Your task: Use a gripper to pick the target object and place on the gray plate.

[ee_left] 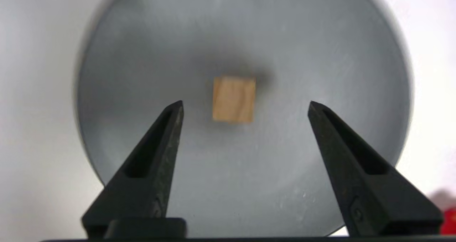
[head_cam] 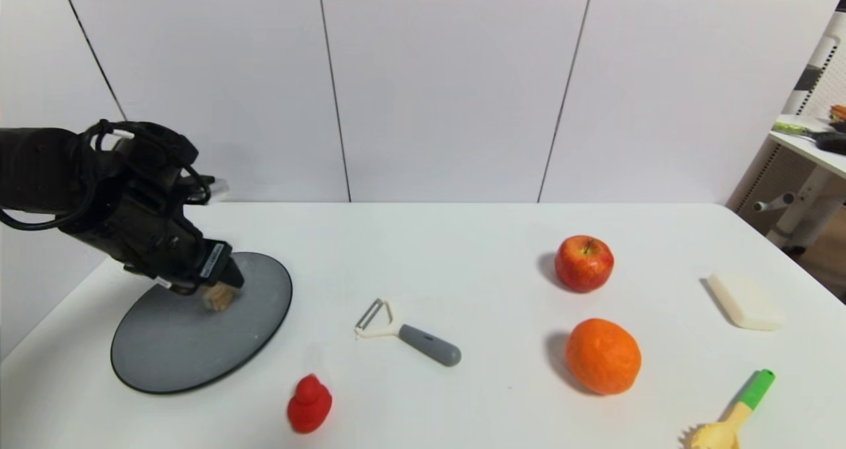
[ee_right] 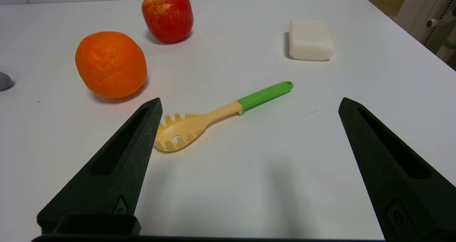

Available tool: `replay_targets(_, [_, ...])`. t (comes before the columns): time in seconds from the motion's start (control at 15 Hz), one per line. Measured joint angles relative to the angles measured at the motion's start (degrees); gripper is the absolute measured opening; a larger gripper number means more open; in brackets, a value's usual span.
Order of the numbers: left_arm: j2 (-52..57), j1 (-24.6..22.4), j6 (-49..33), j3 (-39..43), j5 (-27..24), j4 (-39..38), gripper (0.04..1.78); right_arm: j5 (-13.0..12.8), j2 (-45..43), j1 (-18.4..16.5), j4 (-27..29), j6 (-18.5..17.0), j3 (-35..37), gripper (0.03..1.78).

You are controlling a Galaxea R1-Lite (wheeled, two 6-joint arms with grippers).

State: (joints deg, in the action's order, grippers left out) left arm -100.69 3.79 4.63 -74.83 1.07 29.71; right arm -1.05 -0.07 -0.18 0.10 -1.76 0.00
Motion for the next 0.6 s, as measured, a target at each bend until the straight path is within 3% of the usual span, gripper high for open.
replay_targets(0.33, [8.97, -0.24, 2.85, -6.75, -0.20, -8.70, 1.50, 0.00, 0.00, 0.00, 0.00, 0.00, 0.00, 1.71])
replay_targets(0.6, [19.77, 0.43, 5.97, -4.39, -0.15, -12.24, 1.58, 0.00, 0.00, 0.00, -0.02, 0.00, 0.00, 1.71])
